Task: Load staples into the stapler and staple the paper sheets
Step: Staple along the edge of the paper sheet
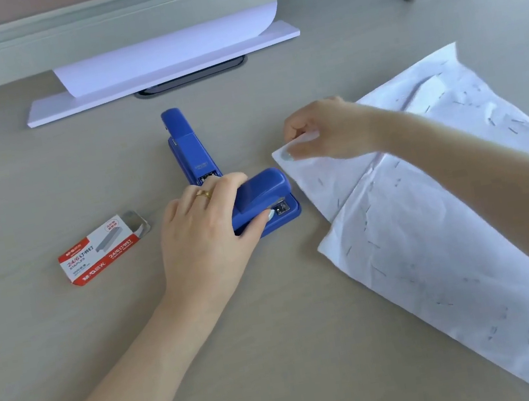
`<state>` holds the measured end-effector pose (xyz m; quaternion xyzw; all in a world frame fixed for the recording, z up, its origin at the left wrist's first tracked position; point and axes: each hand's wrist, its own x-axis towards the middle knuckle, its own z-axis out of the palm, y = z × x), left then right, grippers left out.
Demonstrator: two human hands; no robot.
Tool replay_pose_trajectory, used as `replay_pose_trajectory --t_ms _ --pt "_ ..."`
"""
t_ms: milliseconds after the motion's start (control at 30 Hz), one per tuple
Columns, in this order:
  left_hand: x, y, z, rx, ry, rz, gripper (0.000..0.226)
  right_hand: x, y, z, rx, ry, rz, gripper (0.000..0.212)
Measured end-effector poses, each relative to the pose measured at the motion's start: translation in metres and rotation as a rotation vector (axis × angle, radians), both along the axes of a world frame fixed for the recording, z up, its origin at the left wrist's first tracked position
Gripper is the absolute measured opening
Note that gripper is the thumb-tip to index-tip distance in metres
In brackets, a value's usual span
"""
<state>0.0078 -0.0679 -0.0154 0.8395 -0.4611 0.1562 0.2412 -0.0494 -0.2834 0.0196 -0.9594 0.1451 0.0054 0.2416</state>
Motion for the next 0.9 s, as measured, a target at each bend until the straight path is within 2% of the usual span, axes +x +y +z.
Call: replay_pose_trajectory --t_ms 67,267,400,533,633,767,833,900 --pt "0.0 -0.001 0.0 0.0 0.003 -0.003 0.032 0.001 0.014 -0.01 -0.021 -0.034 0.018 0.018" --pt "-0.002 0.0 0.0 0.026 0.0 -0.015 0.032 0.005 0.032 -0.007 0.091 -0.037 0.01 0.02" --pt "-0.002 0.001 0.001 0.031 -0.001 -0.02 0.036 0.008 0.034 -0.004 0.023 0.004 -0.001 0.022" --pt "-0.004 0.0 0.014 -0.071 0.125 -0.027 0.043 0.011 0.038 -0.006 -0.022 0.002 -0.001 0.014" --pt "-0.003 -0.009 0.025 -0.133 0.229 0.035 0.038 0.001 0.038 -0.004 -0.059 -0.064 -0.057 0.025" --pt "0.0 -0.036 0.029 0.084 0.185 0.023 0.035 -0.057 0.052 0.007 -0.138 -0.19 -0.151 0.026" --pt "0.005 -0.043 0.034 0.172 0.335 -0.078 0.04 -0.104 0.074 0.009 -0.153 -0.164 -0.093 0.037" --pt "0.012 -0.042 0.039 0.182 0.564 -0.184 0.041 -0.144 0.1 0.003 -0.154 -0.087 -0.038 0.053"
